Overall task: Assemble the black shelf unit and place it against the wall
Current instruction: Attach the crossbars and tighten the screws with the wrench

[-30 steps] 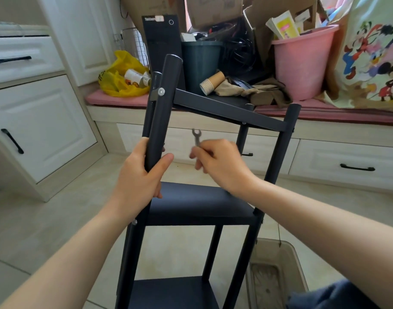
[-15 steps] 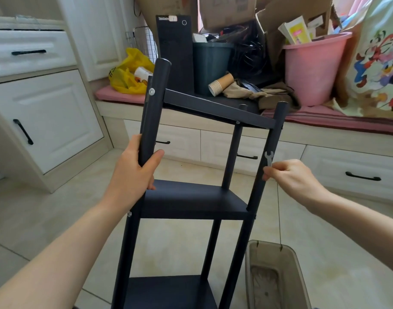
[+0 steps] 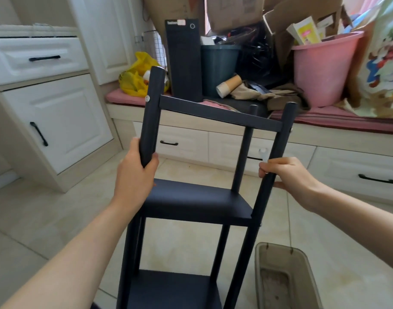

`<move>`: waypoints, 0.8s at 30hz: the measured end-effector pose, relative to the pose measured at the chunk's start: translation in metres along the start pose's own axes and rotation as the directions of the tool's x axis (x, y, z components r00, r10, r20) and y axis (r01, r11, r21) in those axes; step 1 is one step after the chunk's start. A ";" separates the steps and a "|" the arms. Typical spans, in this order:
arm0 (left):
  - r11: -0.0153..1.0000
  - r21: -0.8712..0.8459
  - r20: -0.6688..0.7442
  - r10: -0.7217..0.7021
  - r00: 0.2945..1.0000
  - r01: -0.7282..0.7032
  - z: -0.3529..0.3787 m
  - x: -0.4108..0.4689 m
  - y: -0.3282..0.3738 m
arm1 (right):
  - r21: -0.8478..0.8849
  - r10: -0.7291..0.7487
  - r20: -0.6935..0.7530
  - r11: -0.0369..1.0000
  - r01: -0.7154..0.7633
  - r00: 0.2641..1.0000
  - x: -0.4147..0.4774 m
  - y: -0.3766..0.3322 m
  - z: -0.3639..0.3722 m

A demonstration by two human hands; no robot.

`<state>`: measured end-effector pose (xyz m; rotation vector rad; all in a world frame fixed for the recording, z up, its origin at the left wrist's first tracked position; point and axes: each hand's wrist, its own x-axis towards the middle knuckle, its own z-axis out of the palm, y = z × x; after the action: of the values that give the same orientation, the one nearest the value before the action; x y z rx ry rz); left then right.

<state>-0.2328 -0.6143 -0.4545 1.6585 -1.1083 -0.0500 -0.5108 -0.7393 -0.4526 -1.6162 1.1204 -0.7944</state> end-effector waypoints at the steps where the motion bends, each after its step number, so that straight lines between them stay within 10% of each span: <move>1: 1.000 0.022 -0.031 -0.002 1.000 0.002 -0.003 0.003 -0.005 | -0.002 -0.034 0.016 0.999 0.034 0.999 -0.002 -0.001 0.004; 24: 0.960 0.046 -0.007 -0.276 0.961 0.276 -0.017 0.027 -0.070 | 0.086 -0.532 0.207 0.846 0.527 0.821 -0.053 -0.054 0.062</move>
<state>-0.1649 -0.6215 -0.4891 1.8454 -0.8758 -0.2053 -0.4593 -0.6627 -0.4199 -1.9735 0.4890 -0.9420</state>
